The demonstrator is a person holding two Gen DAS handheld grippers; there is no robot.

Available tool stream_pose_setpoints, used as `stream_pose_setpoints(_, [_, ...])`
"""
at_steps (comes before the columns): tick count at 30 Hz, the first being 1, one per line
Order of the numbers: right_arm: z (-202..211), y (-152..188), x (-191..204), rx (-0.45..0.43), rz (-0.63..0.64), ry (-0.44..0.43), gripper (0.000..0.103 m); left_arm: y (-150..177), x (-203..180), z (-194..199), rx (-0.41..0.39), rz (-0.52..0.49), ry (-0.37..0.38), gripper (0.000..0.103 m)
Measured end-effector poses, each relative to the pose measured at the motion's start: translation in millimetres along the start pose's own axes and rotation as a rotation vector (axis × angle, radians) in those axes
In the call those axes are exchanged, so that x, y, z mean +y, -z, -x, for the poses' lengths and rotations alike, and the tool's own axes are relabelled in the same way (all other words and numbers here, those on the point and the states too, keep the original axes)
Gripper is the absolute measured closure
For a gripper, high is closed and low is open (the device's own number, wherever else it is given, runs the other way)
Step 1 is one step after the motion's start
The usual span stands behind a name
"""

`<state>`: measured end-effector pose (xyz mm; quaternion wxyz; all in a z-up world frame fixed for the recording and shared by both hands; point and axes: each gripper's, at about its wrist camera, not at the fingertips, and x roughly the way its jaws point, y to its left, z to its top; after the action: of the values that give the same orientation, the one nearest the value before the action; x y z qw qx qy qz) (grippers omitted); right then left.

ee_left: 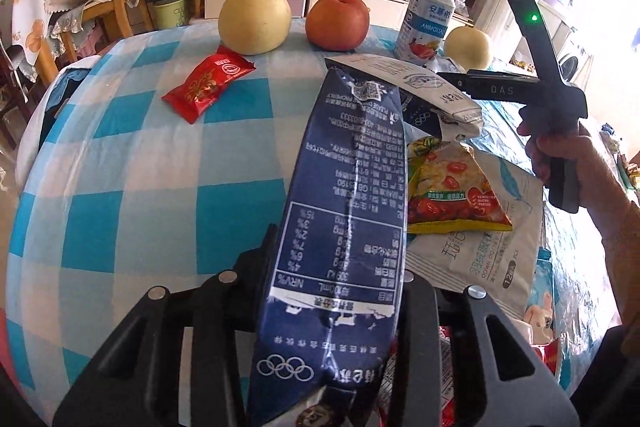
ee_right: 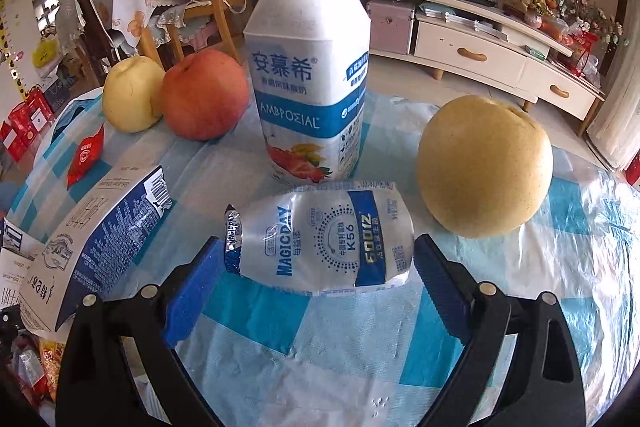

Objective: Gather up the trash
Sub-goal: 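Lift the blue carton with the left tool while the right tool lifts the MAGIC DAY pouch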

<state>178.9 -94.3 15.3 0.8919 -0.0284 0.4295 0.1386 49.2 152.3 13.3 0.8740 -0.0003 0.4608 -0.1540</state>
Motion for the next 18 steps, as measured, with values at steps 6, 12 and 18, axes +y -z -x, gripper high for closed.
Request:
stream_pose_setpoints(6, [-5,-1,19,0.017,0.065,0.015,0.007,1,1,3,-0.006,0.008,0.0,0.07])
stream_pose_setpoints(12, [-15,-4,25,0.049,0.075,0.016,0.007,1,2,3,-0.007,0.011,0.0,0.07])
stream_pose_setpoints(18, [-18,-5,29,0.055,0.073,0.024,0.008,0,4,5,-0.013,0.015,0.005,0.071])
